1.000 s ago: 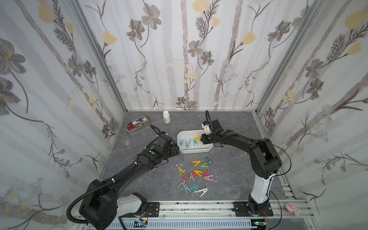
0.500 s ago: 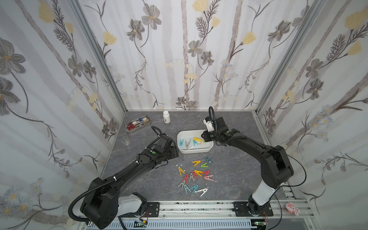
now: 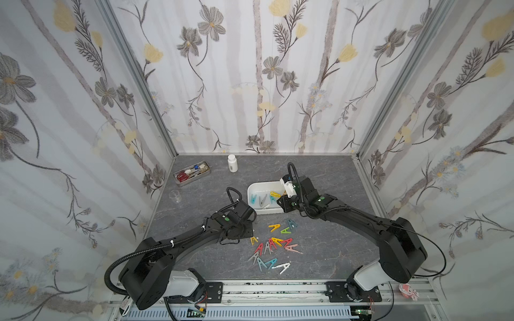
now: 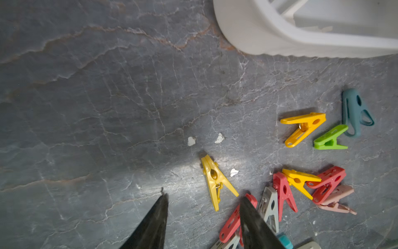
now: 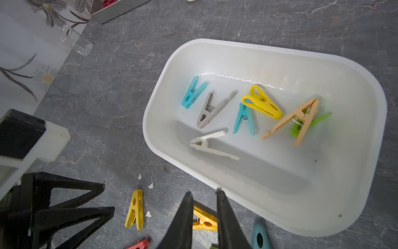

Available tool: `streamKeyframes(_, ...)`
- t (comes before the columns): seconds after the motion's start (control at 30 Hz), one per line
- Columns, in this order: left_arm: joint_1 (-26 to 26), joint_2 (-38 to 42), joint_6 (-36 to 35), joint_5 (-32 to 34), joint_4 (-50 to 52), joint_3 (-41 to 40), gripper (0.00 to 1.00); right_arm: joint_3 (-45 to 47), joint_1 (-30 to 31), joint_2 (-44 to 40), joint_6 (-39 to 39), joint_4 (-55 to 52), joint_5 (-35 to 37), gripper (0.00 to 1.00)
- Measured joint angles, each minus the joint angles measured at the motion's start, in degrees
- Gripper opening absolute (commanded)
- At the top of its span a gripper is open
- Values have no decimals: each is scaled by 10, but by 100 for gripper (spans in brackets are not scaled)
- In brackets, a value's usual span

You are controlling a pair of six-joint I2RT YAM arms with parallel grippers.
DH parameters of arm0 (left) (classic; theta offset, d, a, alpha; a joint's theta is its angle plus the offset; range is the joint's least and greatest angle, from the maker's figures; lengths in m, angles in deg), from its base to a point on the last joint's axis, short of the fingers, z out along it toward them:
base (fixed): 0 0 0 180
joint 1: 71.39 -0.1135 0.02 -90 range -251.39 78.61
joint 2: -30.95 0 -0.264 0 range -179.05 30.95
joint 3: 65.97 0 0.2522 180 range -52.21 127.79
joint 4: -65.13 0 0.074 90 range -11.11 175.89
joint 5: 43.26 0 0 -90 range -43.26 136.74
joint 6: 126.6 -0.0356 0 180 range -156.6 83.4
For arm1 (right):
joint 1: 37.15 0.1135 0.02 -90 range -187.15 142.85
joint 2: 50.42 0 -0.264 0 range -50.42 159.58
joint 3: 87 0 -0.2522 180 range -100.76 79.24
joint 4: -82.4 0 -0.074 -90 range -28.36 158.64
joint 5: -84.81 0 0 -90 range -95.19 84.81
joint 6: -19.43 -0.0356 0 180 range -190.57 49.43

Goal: Put the clothespins into the storage box
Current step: Place the clothespin in the storage box, then pick up the clothespin from the center of the board.

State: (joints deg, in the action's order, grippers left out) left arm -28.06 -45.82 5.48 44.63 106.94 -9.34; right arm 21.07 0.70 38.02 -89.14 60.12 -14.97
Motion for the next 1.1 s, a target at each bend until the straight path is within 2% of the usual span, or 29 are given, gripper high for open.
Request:
streamKeyframes(0.4, 32, -47, 47, -18, -17, -12, 43, 17, 6, -7, -15, 40, -15, 19)
streamKeyframes(1.1, 47, -119, 48, 14, -15, 24, 31, 69, 7, -41, -20, 63, -23, 17)
